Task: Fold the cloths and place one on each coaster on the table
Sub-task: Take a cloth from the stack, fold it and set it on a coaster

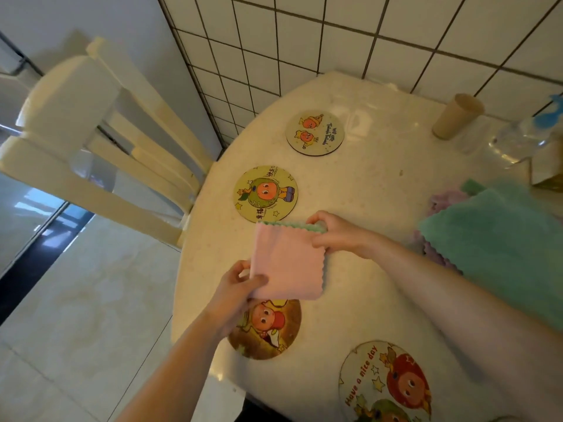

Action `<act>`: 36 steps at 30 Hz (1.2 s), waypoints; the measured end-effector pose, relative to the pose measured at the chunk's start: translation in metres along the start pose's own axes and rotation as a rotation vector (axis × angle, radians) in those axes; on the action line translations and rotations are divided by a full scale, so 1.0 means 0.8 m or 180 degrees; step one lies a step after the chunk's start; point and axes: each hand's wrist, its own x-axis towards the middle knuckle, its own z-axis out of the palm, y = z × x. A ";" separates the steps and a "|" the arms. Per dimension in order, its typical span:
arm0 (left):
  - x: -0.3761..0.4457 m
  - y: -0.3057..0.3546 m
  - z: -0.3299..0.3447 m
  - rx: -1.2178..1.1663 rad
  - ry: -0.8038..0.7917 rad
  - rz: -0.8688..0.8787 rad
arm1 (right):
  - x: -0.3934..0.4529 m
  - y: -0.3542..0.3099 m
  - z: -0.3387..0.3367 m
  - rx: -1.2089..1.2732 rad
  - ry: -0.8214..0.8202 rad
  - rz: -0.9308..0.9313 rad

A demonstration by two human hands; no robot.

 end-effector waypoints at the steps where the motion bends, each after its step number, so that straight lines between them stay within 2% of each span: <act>1: 0.006 0.011 -0.002 0.0027 -0.0051 0.0072 | 0.002 0.000 -0.007 0.0167 -0.0006 0.0021; 5: 0.058 0.080 -0.006 0.0346 -0.0426 0.0217 | 0.026 -0.016 -0.036 0.0475 0.0159 -0.0085; 8: 0.102 0.130 -0.001 0.0481 -0.0530 0.0266 | 0.043 -0.033 -0.055 0.0411 0.0588 -0.0269; 15: 0.218 0.261 0.037 0.0357 -0.0218 0.0574 | 0.095 -0.073 -0.121 0.0610 0.1315 -0.0213; 19: 0.283 0.319 0.074 0.0708 -0.0151 0.0971 | 0.133 -0.090 -0.162 0.0831 0.1766 -0.0289; 23: 0.345 0.349 0.107 0.1475 0.0089 0.1644 | 0.173 -0.089 -0.189 0.0915 0.2263 -0.0202; 26: 0.380 0.348 0.125 0.2101 0.0390 0.2085 | 0.199 -0.080 -0.196 0.0692 0.2448 -0.0012; 28: 0.392 0.336 0.127 0.2570 0.0313 0.2362 | 0.212 -0.071 -0.196 0.0440 0.2546 0.0104; 31: 0.401 0.311 0.118 0.4007 0.0008 0.2965 | 0.226 -0.058 -0.191 0.0231 0.2596 0.0167; 33: 0.404 0.297 0.108 0.4793 -0.0057 0.3059 | 0.235 -0.051 -0.190 0.0035 0.2701 0.0097; 36: 0.405 0.285 0.097 0.5132 -0.0043 0.2911 | 0.242 -0.046 -0.190 -0.0142 0.2792 0.0114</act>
